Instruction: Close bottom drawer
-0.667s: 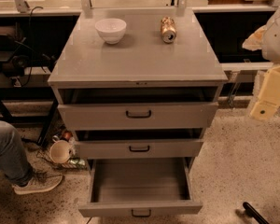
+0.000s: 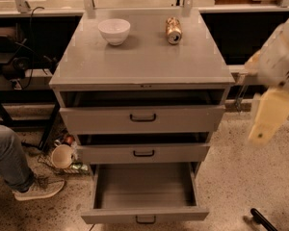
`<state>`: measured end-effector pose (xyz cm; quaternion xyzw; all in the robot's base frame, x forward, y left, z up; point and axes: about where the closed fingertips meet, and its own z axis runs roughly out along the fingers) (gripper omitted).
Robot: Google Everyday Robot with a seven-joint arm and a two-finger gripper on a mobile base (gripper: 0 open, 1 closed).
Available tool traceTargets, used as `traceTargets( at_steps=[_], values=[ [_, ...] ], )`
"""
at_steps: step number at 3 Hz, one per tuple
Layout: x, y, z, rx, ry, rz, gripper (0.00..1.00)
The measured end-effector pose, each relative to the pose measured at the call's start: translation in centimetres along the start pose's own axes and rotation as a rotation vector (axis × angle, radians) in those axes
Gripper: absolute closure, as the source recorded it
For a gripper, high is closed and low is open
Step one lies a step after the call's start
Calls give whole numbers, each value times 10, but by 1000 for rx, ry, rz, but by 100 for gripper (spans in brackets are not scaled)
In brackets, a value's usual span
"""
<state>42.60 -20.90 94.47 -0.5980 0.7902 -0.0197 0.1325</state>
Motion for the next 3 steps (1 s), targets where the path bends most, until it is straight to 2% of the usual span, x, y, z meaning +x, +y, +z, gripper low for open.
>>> traceTargets(
  at_steps=[1, 2, 3],
  values=[
    [4, 43, 60, -106, 10, 125, 0],
    [3, 78, 134, -192, -23, 274, 0],
    [17, 108, 169, -247, 14, 305, 0]
  ],
)
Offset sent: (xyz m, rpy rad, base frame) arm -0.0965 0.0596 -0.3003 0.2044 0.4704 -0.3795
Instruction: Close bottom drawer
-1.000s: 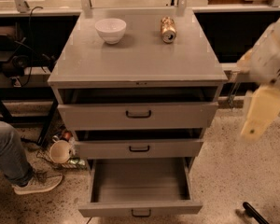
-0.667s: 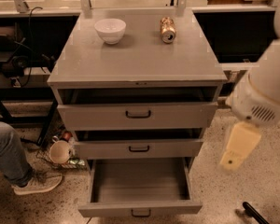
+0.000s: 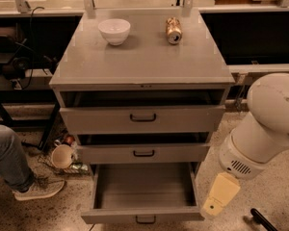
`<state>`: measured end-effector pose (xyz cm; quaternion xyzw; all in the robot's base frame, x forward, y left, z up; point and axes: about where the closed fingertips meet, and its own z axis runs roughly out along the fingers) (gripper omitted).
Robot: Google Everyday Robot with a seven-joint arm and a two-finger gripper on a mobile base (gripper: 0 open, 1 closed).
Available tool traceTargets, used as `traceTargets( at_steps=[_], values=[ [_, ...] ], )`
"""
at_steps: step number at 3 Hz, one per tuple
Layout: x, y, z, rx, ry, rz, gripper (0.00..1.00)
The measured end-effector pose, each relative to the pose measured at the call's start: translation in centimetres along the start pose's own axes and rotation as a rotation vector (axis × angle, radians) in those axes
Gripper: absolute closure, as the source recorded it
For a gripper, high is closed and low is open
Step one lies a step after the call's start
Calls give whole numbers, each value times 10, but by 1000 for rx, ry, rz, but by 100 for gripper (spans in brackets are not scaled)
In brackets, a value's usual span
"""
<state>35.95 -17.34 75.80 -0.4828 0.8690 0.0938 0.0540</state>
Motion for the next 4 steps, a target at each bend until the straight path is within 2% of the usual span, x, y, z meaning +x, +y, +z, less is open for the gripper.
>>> traceTargets(
  at_steps=[1, 2, 3, 4],
  values=[
    [2, 1, 1, -5, -4, 4, 0],
    [11, 6, 14, -31, -60, 48, 0],
    [11, 23, 106, -145, -115, 114, 0],
    [-2, 21, 169, -173, -171, 140, 0]
  ],
)
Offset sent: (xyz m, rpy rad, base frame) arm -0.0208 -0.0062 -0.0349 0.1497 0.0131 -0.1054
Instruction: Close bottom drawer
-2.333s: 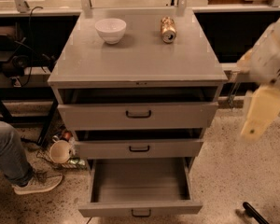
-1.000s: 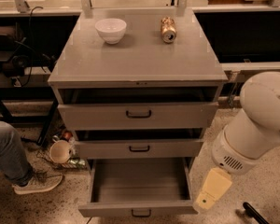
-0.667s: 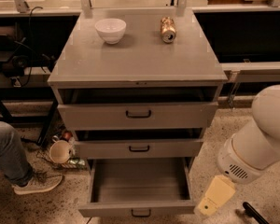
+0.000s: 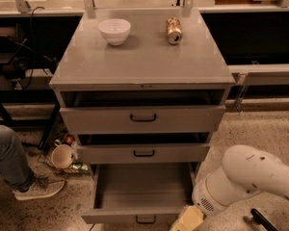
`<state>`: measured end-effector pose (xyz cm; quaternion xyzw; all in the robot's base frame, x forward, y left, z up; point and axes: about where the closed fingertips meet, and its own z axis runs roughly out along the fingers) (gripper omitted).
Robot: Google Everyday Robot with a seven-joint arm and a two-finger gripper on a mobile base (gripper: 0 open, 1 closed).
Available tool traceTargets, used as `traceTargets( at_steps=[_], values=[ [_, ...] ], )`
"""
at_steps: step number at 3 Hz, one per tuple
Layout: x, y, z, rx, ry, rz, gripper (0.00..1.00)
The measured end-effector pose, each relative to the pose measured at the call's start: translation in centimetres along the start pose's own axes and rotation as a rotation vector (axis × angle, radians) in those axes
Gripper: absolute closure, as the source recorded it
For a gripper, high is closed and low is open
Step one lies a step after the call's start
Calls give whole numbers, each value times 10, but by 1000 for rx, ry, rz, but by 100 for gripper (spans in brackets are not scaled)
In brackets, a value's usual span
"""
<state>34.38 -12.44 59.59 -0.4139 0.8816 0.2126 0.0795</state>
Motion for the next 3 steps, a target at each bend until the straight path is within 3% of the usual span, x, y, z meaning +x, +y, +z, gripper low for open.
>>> traceTargets(
  at_steps=[1, 2, 3],
  values=[
    [-19, -18, 56, 14, -53, 8, 0],
    [-38, -36, 63, 71, -126, 13, 0],
    [-39, -36, 62, 72, -128, 12, 0]
  ],
)
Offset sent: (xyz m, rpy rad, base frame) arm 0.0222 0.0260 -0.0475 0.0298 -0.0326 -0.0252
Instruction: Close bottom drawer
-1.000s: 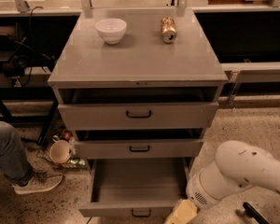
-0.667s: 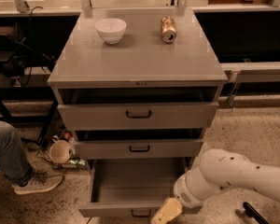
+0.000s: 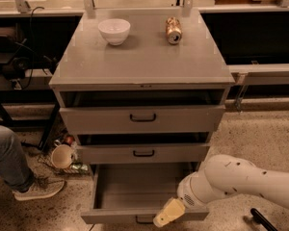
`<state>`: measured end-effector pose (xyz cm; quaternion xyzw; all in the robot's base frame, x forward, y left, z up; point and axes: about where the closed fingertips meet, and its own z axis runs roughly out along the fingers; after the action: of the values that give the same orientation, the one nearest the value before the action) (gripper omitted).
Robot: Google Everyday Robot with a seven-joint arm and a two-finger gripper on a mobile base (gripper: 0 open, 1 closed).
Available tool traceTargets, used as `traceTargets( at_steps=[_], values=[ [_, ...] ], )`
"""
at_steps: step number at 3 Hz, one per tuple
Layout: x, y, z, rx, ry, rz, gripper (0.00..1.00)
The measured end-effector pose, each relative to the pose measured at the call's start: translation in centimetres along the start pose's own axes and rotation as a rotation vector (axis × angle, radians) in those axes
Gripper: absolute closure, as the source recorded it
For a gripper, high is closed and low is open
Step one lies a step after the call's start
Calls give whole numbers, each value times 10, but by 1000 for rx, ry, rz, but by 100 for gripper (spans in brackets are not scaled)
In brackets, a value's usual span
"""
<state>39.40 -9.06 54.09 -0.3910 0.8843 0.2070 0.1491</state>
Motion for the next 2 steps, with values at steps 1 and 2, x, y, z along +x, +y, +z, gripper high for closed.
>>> traceTargets(
  at_steps=[1, 2],
  values=[
    [10, -5, 14, -13, -8, 11, 0],
    [41, -31, 55, 8, -8, 77, 0]
  ],
)
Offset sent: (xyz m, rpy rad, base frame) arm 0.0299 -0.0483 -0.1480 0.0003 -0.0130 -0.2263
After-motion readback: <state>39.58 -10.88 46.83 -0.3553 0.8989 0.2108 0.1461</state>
